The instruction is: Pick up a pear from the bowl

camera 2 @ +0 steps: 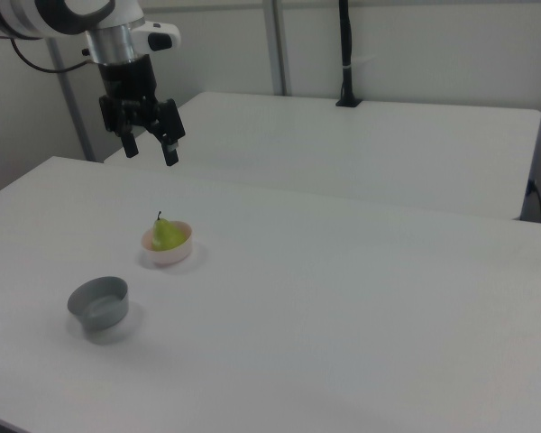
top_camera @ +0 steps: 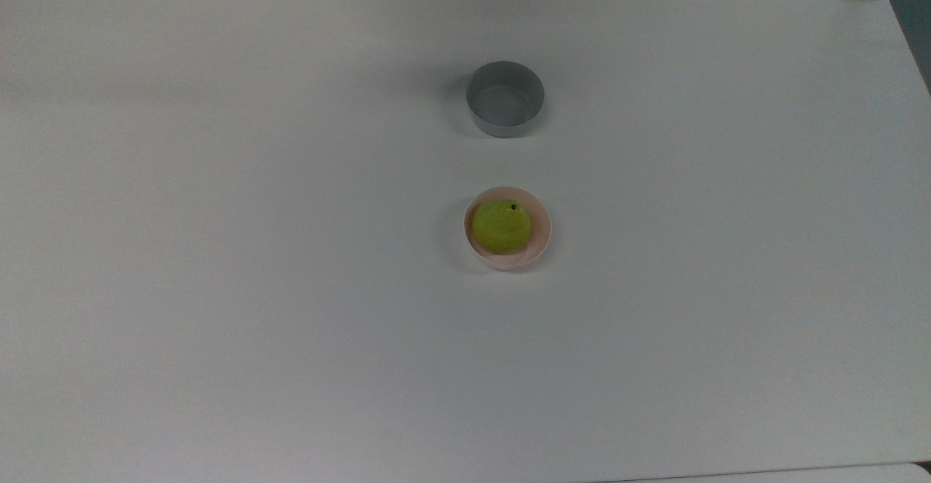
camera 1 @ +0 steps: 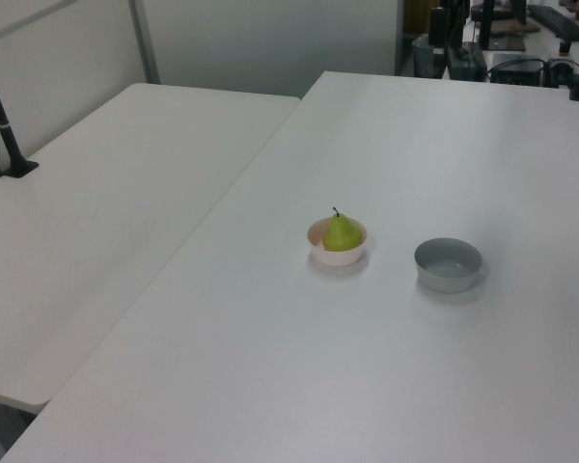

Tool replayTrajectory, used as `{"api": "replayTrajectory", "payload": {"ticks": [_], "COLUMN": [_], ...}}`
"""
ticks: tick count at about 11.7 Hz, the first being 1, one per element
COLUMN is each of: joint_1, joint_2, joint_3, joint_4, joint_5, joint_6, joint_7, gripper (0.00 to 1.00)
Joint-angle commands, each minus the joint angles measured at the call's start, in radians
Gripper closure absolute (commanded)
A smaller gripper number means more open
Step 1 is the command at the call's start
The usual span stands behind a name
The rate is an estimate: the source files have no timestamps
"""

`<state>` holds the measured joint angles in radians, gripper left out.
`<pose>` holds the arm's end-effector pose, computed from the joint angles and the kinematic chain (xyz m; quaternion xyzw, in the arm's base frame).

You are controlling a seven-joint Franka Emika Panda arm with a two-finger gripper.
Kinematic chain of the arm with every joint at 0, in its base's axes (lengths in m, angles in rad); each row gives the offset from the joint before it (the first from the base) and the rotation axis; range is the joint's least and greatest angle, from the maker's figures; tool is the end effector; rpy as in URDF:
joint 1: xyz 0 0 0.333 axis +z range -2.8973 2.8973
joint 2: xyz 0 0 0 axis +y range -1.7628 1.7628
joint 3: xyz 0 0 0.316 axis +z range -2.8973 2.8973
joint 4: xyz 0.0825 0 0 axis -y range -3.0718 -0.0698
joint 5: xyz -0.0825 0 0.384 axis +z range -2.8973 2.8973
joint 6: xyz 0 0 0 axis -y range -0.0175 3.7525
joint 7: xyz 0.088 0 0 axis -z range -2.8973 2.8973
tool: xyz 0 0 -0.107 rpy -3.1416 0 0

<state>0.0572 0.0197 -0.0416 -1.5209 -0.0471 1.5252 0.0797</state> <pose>0.5564 0.0037 0.6332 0.9991 -0.0329 -0.0065 0.0243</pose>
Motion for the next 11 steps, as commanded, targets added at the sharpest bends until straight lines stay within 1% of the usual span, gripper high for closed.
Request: {"api": "replayTrajectory", "payload": {"ticks": [1,5,8,10,11], "joint_1": [0.012,0.013,0.018,0.023,0.024], "joint_2": [-0.02,-0.014,-0.01,-0.007,-0.006], "joint_3": [-0.02,-0.02,-0.018,-0.015,-0.012], "joint_4": [-0.024,-0.019,-0.016,-0.015,-0.015], "joint_5": [0.007,0.006,0.009,0.016,0.019], "joint_6": [0.023,0.024,0.026,0.026,0.05], "joint_7": [0.002,0.002,-0.066,-0.067,-0.069], "gripper": [0.0,0.0,0.0,0.0,0.0]}}
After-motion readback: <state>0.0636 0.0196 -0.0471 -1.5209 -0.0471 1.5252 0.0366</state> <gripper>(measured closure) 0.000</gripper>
